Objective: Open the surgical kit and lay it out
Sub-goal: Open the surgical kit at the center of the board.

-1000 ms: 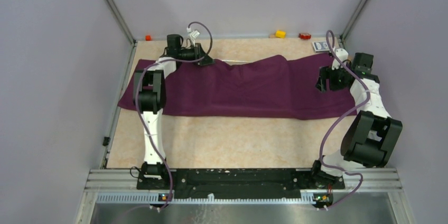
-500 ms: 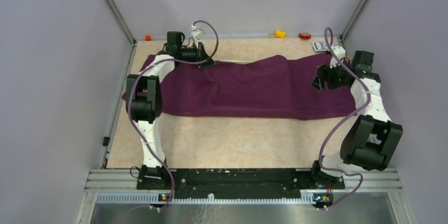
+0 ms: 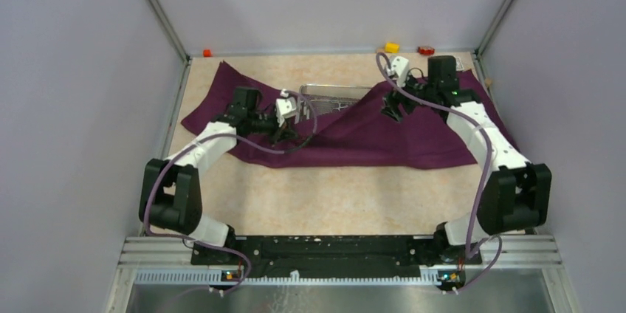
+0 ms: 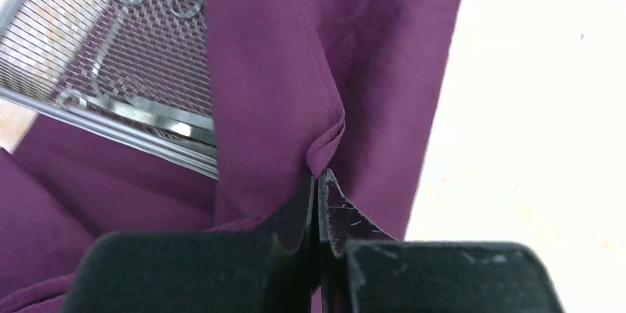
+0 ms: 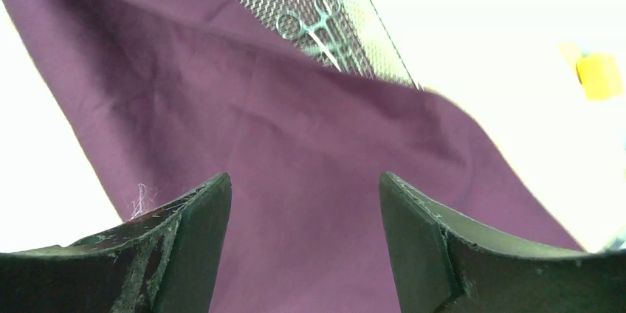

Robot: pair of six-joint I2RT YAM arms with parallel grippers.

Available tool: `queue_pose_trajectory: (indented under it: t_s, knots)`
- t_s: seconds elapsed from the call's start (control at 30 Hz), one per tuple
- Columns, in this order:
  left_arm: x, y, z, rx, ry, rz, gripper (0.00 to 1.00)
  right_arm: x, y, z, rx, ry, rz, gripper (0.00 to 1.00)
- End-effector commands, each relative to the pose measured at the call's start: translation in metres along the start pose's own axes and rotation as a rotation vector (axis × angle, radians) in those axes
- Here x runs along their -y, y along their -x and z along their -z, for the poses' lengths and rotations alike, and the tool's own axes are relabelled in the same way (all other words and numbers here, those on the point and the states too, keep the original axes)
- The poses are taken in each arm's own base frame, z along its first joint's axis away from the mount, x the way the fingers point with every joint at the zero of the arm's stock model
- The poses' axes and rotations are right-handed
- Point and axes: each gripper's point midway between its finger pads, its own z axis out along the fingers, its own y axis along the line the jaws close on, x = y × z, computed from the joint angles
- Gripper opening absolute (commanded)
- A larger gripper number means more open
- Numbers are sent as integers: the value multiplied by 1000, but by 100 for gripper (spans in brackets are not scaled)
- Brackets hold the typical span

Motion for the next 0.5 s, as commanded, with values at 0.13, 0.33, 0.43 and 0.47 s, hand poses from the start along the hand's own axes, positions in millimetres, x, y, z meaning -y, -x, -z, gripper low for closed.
queue_pose_trajectory:
  t_s: [0.13,0.33,0.43,0.47]
  knots:
    - [16,-3,15,-11,112,-131,0,3,25,-66,-61,81,271,72]
    - [15,0,17,-7,127,-102,0,-11,9,-96,-180,88,437,73]
    - [13,0,17,-14,139,-94,0,-13,4,-99,-199,103,442,73]
    - [13,1,18,-15,141,-95,0,-12,3,-99,-203,99,449,73]
